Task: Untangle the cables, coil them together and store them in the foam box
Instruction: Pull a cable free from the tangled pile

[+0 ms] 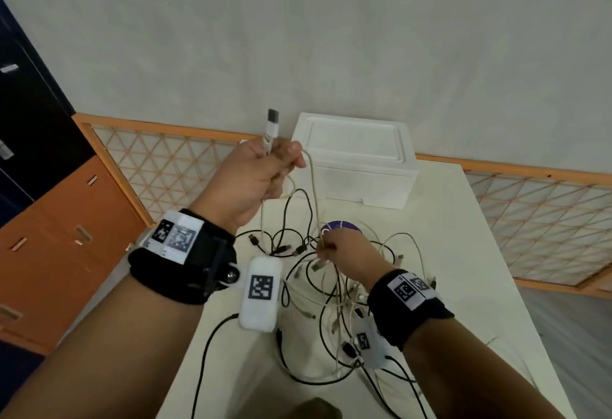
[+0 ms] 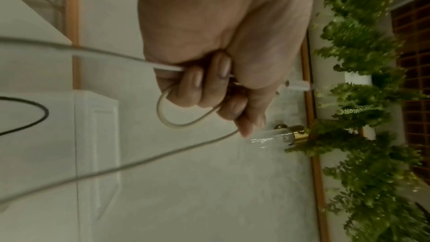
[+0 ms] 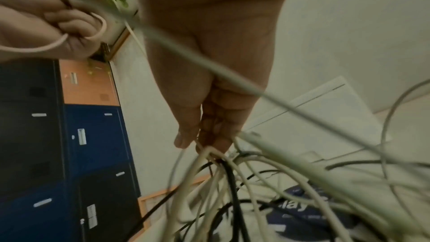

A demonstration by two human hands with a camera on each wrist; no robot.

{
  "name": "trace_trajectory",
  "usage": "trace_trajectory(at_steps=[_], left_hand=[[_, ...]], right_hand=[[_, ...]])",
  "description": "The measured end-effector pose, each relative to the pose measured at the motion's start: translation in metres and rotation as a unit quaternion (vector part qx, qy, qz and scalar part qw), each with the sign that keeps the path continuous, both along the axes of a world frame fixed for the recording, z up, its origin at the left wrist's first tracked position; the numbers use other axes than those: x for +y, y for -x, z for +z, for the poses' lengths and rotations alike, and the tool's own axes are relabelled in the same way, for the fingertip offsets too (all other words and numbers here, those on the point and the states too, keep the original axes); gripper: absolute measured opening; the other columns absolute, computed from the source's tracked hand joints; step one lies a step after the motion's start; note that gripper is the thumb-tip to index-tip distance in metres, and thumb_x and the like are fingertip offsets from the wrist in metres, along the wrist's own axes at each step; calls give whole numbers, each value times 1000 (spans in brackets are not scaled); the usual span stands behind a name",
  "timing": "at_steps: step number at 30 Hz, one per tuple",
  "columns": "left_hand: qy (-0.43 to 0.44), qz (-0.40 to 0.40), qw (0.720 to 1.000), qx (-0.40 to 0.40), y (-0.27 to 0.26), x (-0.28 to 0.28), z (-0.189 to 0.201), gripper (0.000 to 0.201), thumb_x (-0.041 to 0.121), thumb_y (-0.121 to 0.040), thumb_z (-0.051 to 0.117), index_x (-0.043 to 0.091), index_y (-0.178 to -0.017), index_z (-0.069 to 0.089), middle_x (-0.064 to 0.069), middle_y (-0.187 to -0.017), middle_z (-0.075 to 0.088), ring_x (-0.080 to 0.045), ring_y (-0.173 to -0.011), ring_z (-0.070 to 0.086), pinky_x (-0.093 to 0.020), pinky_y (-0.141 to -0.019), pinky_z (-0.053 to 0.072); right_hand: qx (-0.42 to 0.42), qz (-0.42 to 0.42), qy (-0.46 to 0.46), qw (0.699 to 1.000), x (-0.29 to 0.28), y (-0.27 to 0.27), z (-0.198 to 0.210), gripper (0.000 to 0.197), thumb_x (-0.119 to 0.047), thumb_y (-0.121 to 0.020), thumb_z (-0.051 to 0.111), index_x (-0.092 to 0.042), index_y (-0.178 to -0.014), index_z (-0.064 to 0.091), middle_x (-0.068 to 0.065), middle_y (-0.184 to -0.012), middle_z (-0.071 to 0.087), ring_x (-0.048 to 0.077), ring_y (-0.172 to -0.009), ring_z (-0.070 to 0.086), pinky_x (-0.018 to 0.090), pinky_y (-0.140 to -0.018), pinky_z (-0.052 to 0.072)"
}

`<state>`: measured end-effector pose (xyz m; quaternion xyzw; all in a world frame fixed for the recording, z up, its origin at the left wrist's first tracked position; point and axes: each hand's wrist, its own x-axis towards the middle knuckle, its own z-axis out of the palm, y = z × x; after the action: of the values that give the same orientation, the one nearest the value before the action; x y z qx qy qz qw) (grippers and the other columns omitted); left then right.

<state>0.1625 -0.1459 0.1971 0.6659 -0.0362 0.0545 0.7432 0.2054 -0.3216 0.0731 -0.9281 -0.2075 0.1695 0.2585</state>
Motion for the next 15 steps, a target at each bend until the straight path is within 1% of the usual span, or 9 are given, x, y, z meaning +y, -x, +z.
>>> trace_trajectory(at_steps=[2,3,4,6,9,11,12,14,15], left_hand=[[-98,14,995,11,-1,8,-6,8,21,-79,70,20,-72,69,5,-67,61,-7,-44,40,-17,-45,29],[-160,16,987,29,-2,10,-15,6,16,-78,74,20,-77,70,10,-72,67,-3,-50,53,-16,-51,37],[-218,8,975,49,-2,9,-26,12,13,-77,76,23,-80,70,13,-80,71,2,-61,61,-18,-60,42],[-262,-19,960,92,-2,0,-51,22,12,-75,79,31,-80,71,14,-88,73,6,-75,65,-19,-70,44],[-221,-21,969,105,-2,-21,-75,16,11,-76,78,26,-76,72,9,-81,73,0,-70,65,-16,-66,46],[-238,17,966,94,-8,-28,-79,5,16,-78,76,14,-77,71,3,-71,67,-10,-64,60,-16,-62,43],[-240,43,965,96,-9,-29,-76,11,17,-79,75,10,-75,69,2,-66,62,-12,-62,55,-14,-57,40],[-182,82,976,85,-14,-26,-65,9,17,-81,74,11,-77,69,2,-70,65,-12,-68,58,-13,-57,40],[-145,95,982,72,-16,-24,-58,5,16,-80,74,12,-80,72,0,-75,70,-12,-73,62,-15,-62,43]], right_hand=[[-31,-26,-31,999,-4,-2,7,9,-15,-87,61,-12,-89,69,-2,-85,65,13,-79,60,19,-66,38],[-50,-43,-69,995,-4,-3,14,8,-16,-86,63,-14,-87,70,-3,-83,65,13,-78,60,20,-64,39],[-66,-57,-119,989,-3,-3,24,6,-17,-85,65,-16,-85,70,-4,-81,66,13,-75,61,19,-63,42],[-90,-77,-221,968,3,-2,47,5,-14,-83,67,-17,-80,69,-5,-76,67,8,-68,62,20,-65,46],[-129,-89,-325,933,10,0,69,4,-9,-80,69,-11,-78,72,-7,-74,69,2,-69,62,20,-69,47],[-185,-86,-346,916,11,2,69,8,-12,-79,72,-20,-76,72,-7,-75,70,7,-75,62,24,-68,47],[-192,-92,-358,909,10,1,66,12,-16,-77,74,-26,-78,69,-11,-76,68,6,-74,61,23,-66,46],[-138,-100,-347,922,7,1,56,22,-24,-73,79,-27,-88,63,-15,-78,62,4,-68,57,21,-63,46],[-100,-80,-288,949,6,0,48,25,-26,-73,79,-22,-91,63,-17,-78,59,3,-67,55,21,-62,46]])
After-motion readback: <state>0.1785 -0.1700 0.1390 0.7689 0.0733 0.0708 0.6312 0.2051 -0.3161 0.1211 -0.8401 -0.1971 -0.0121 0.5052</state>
